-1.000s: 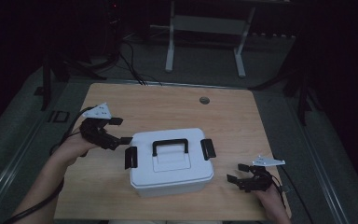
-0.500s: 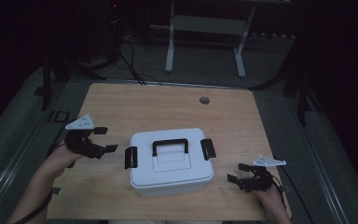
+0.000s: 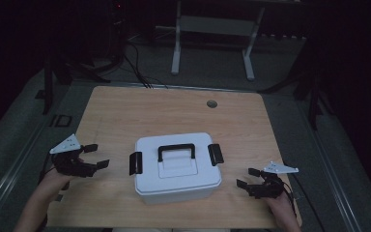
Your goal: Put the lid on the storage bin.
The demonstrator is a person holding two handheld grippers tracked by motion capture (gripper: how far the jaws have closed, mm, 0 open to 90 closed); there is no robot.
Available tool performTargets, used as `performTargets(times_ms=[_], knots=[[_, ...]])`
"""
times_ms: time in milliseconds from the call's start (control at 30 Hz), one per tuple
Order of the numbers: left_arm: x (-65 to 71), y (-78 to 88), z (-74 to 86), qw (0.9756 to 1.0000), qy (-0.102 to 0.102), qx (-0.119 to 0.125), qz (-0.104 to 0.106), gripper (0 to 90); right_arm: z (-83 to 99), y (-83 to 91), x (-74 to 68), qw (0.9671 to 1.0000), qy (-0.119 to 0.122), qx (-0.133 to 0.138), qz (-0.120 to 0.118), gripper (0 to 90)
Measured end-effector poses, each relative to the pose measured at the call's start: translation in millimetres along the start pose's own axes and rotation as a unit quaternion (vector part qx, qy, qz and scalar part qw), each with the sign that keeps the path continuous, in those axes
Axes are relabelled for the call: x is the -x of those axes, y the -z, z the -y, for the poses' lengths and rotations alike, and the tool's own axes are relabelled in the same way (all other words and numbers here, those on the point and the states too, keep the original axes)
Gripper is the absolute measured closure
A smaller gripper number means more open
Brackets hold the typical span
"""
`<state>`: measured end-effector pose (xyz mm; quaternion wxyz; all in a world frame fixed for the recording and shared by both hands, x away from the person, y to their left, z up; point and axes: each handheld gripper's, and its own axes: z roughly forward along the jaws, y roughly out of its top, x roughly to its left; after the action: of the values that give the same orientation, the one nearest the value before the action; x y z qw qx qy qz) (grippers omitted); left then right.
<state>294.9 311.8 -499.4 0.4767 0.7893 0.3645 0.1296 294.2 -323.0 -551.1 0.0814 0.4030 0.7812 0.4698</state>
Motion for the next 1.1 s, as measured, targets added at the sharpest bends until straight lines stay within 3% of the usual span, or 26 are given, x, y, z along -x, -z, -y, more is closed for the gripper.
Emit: performTargets(times_ms=[167, 433, 533, 633, 667, 700, 733, 933, 1100], knots=[[0.3, -2.4, 15.7, 0.9996, 0.006, -0.006, -0.026, 14.8, 0.0, 2.0, 0.6, 0.9998, 0.003, 0.014, 0.011, 14.4], [1.7, -9.8, 34.6, 0.9991, 0.023, -0.001, -0.036, 14.8, 1.2, 1.8, 0.0, 0.9996, 0.003, 0.015, 0.023, 14.0], [2.9, -11.8, 39.6, 0.9984, 0.023, 0.0, -0.051, 14.7, 1.4, 1.7, -0.7, 0.9995, 0.005, 0.015, 0.028, 14.0], [4.1, -9.5, 44.0, 0.9974, 0.03, 0.022, -0.062, 14.7, 1.6, 1.4, -1.1, 0.9992, 0.007, 0.016, 0.035, 13.9], [5.1, -7.6, 48.1, 0.9956, 0.039, 0.042, -0.074, 14.8, 2.1, 1.5, -1.2, 0.9992, 0.007, 0.017, 0.036, 13.9], [5.1, -7.6, 48.1, 0.9956, 0.039, 0.042, -0.074, 14.8, 2.1, 1.5, -1.2, 0.9992, 0.007, 0.017, 0.036, 13.9], [5.7, -6.7, 52.4, 0.9938, 0.049, 0.055, -0.083, 14.7, 2.5, 1.9, -1.6, 0.999, 0.007, 0.019, 0.041, 14.0], [11.6, -7.0, 57.0, 0.9906, 0.044, 0.066, -0.112, 14.8, 3.3, 4.4, -0.6, 0.9977, 0.0, 0.036, 0.057, 13.9], [14.5, -10.8, 58.3, 0.9905, 0.038, 0.065, -0.115, 14.8, 4.7, 4.3, -0.5, 0.9976, -0.001, 0.035, 0.06, 14.0]])
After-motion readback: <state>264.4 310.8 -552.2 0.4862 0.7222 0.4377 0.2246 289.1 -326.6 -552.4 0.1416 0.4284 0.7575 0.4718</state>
